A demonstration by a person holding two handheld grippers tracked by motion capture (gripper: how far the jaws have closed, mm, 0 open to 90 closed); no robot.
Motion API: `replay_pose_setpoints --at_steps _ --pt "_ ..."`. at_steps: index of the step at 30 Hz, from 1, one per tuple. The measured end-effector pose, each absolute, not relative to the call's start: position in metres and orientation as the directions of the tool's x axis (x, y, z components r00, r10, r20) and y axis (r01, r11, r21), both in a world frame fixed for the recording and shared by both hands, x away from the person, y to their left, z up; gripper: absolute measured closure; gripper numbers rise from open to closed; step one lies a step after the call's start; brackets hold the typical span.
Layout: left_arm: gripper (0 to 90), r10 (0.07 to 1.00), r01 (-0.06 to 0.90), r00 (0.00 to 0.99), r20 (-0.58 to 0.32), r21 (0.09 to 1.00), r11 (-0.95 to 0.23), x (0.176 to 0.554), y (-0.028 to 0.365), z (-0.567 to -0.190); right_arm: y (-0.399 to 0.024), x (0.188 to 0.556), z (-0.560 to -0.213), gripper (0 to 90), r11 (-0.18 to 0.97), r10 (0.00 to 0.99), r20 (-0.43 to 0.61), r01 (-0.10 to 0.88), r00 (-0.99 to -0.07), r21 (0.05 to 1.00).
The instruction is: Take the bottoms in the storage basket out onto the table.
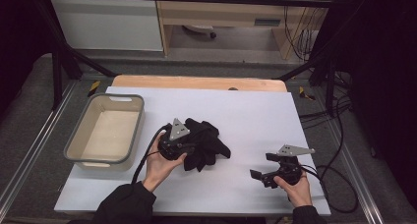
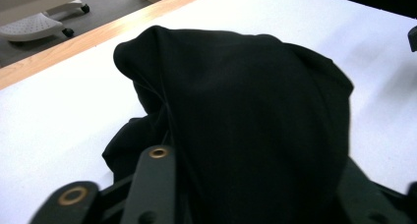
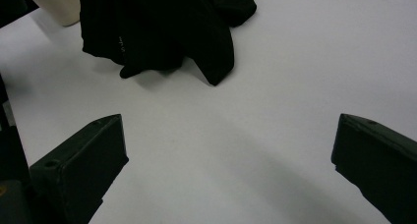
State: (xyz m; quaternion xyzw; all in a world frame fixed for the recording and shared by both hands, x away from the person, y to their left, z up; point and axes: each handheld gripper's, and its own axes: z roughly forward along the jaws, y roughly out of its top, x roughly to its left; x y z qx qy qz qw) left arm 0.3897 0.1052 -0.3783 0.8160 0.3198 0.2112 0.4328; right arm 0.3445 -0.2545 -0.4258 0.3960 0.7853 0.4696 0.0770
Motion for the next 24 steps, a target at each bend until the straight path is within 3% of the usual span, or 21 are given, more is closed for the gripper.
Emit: replay_pose_setpoints --at_steps 14,24 --pt "29.6 0.690 0.370 0.722 0.046 0.817 -0.441 0.386 0.113 -0.375 -0.254 0.344 -0.426 0.7 0.244 0.694 0.253 0.551 -0.674 0.798" --pt "18.3 0.694 0.411 0.720 0.005 0.803 -0.432 0.384 0.116 -0.372 -0.254 0.344 -0.426 0.7 0.244 0.694 0.252 0.550 -0.674 0.798"
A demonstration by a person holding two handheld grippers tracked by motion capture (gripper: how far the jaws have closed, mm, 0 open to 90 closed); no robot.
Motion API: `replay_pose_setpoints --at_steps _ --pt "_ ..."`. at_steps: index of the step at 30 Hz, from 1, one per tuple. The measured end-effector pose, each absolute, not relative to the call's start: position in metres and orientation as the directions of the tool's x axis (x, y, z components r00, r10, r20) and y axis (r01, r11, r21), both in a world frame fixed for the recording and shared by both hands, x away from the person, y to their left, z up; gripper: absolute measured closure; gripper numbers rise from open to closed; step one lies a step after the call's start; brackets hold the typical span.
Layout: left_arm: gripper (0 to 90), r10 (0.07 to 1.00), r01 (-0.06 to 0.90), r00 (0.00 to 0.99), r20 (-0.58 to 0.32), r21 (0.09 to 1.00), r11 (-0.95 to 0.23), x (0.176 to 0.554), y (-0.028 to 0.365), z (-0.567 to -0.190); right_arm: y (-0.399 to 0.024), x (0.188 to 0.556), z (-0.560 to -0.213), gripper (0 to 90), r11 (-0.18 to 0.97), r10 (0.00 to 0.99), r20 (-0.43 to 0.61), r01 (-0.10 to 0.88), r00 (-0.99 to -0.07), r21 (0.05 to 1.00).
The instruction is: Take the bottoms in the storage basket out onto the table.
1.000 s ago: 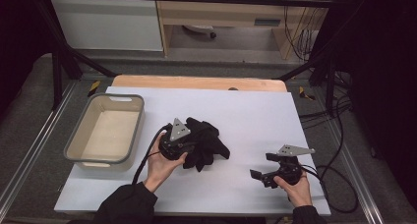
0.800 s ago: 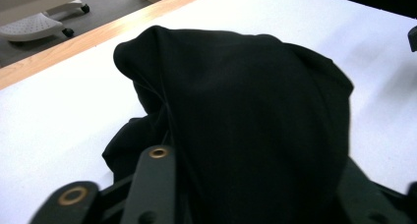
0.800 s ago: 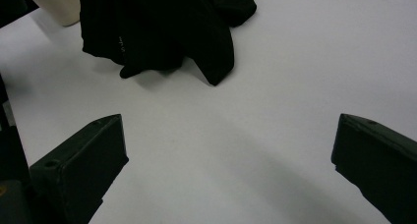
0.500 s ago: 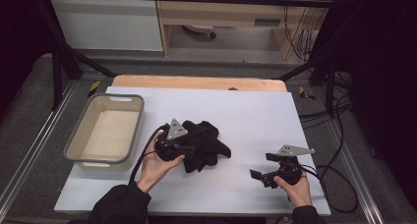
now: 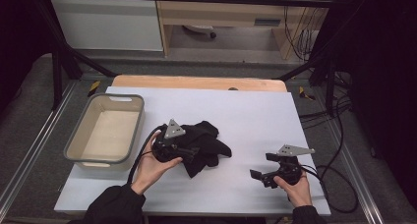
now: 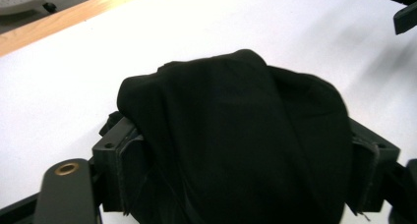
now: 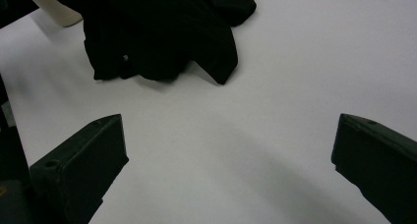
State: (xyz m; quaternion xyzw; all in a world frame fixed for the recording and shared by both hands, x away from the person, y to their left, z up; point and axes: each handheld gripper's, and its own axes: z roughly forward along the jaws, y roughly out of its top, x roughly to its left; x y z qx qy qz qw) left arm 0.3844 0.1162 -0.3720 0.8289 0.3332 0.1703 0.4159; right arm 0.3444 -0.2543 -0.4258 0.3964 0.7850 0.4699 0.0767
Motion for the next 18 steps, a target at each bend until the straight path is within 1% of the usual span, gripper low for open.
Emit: replay_pose_setpoints --at_steps 7,18 --pt "13.6 0.696 0.422 0.718 -0.014 0.804 -0.419 0.384 0.121 -0.368 -0.254 0.345 -0.426 0.7 0.244 0.693 0.252 0.549 -0.675 0.799" --pt "10.1 0.694 0.408 0.720 -0.015 0.818 -0.406 0.381 0.130 -0.356 -0.254 0.345 -0.426 0.7 0.244 0.695 0.252 0.550 -0.674 0.799"
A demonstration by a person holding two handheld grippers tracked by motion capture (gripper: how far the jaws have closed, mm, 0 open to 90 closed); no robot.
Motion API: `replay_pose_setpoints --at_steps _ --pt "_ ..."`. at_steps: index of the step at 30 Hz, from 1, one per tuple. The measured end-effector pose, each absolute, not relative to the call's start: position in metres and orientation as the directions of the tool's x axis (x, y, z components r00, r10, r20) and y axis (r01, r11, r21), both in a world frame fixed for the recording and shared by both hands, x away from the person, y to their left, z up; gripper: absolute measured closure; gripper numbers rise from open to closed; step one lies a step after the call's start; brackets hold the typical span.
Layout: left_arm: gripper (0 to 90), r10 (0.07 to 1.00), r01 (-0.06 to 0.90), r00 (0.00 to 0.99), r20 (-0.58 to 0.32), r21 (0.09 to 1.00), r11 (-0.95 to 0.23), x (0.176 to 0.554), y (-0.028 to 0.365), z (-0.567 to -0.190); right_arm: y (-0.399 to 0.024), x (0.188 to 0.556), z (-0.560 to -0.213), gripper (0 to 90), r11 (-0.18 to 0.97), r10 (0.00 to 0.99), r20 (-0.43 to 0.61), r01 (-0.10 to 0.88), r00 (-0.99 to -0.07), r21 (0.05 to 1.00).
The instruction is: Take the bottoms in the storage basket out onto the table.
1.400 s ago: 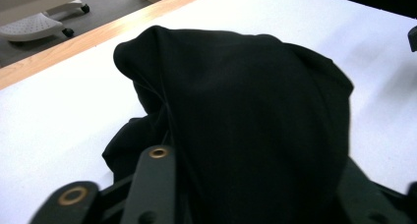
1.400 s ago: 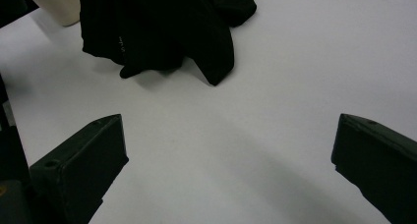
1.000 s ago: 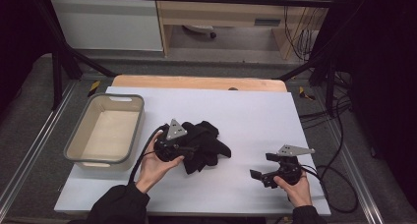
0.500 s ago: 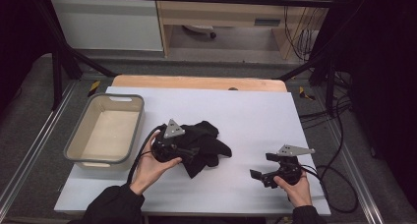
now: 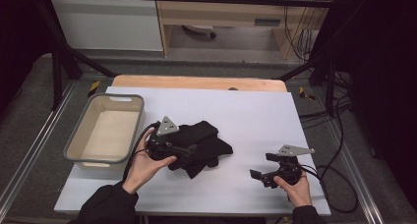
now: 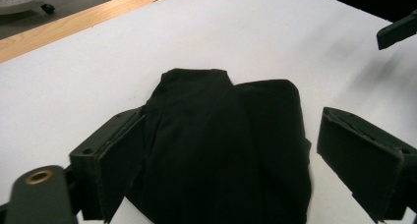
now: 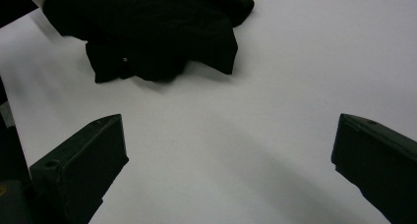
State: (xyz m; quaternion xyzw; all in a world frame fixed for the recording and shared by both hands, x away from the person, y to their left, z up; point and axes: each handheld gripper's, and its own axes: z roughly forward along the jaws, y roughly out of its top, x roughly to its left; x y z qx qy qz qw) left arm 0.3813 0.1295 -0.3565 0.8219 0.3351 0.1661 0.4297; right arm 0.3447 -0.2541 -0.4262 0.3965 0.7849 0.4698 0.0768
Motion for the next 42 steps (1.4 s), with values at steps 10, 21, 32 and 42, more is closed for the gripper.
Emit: replay_pose_setpoints --at_steps 10,21,32,42 --pt "5.8 0.685 0.411 0.728 -0.010 0.806 -0.425 0.379 0.135 -0.354 -0.254 0.345 -0.426 0.7 0.242 0.696 0.252 0.551 -0.672 0.799" --pt "4.7 0.700 0.420 0.714 -0.001 0.801 -0.427 0.374 0.153 -0.360 -0.254 0.345 -0.426 0.7 0.243 0.697 0.252 0.551 -0.671 0.798" --pt "4.7 0.719 0.438 0.695 -0.005 0.796 -0.417 0.369 0.176 -0.368 -0.254 0.345 -0.426 0.7 0.242 0.698 0.252 0.552 -0.670 0.798" --pt "4.7 0.733 0.447 0.680 -0.008 0.798 -0.405 0.363 0.197 -0.373 -0.254 0.345 -0.426 0.7 0.242 0.697 0.253 0.553 -0.671 0.797"
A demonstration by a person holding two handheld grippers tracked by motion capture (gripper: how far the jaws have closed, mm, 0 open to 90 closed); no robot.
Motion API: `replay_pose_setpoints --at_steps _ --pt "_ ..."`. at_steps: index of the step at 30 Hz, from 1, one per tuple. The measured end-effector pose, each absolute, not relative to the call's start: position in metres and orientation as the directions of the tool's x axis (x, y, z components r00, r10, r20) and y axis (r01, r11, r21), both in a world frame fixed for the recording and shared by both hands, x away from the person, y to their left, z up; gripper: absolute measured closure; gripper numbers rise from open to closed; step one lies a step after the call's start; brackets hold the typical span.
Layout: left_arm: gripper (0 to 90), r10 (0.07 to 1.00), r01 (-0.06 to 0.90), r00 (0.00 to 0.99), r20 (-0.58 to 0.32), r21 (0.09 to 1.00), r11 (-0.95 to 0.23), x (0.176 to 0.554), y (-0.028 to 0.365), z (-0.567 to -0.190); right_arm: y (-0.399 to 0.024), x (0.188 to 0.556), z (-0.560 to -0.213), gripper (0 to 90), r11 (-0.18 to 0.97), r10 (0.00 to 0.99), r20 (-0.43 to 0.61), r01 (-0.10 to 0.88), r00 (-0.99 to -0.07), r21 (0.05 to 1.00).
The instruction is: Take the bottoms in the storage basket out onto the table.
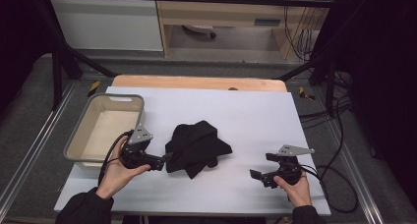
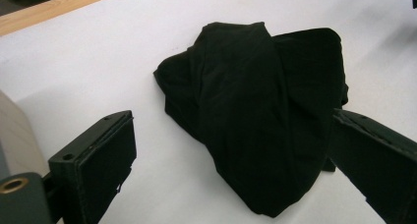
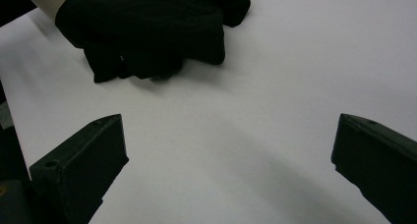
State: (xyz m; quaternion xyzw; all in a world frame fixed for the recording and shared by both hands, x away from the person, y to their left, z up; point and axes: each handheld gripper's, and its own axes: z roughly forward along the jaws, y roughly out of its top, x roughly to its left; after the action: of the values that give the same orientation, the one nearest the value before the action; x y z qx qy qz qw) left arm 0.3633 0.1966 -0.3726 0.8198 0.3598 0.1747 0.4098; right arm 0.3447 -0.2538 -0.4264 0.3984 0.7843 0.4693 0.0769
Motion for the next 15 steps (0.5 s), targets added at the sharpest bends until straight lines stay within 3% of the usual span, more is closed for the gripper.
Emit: replay_pose_setpoints --at_steps 15 --pt "4.7 0.764 0.470 0.645 -0.008 0.793 -0.389 0.358 0.228 -0.378 -0.254 0.345 -0.426 0.7 0.242 0.698 0.252 0.552 -0.670 0.798"
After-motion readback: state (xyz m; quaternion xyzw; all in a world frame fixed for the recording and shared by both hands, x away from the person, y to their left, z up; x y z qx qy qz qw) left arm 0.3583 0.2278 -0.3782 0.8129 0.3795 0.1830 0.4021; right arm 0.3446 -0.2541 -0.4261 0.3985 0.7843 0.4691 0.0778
